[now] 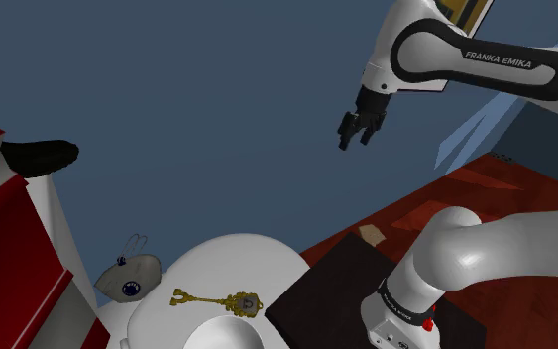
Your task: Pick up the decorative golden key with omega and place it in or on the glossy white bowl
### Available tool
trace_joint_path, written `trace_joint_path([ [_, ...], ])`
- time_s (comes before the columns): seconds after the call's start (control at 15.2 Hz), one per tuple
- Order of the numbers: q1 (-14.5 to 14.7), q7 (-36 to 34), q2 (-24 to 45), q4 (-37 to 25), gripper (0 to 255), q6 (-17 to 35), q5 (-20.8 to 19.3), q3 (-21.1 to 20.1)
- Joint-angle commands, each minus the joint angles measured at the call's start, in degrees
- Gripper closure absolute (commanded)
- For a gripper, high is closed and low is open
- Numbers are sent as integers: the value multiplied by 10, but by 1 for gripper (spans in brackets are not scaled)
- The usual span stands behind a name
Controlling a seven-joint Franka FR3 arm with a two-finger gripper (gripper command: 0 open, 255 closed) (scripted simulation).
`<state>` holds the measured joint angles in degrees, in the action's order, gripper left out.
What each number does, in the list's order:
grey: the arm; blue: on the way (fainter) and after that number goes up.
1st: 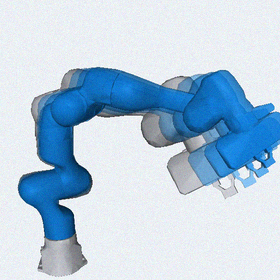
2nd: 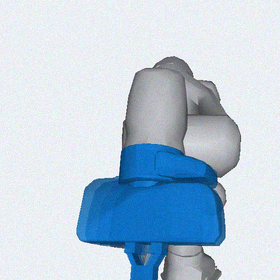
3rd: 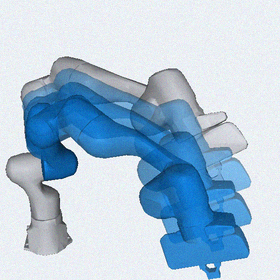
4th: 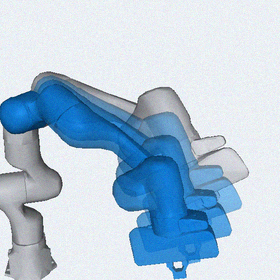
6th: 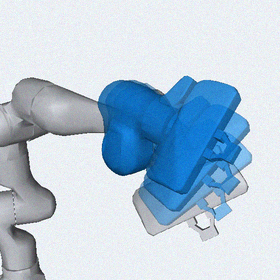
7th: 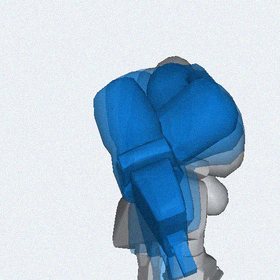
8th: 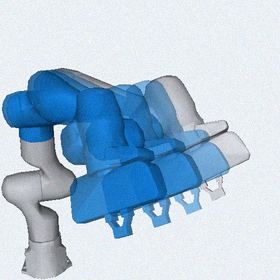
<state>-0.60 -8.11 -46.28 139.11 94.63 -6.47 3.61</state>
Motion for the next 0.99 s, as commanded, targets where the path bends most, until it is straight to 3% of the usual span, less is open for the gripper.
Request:
trace_joint_path([
  [0.0, 0, 0, 0, 0, 0, 0, 0, 0],
  [0.92, 89, -24, 173, 51, 0, 181, 35, -97],
])
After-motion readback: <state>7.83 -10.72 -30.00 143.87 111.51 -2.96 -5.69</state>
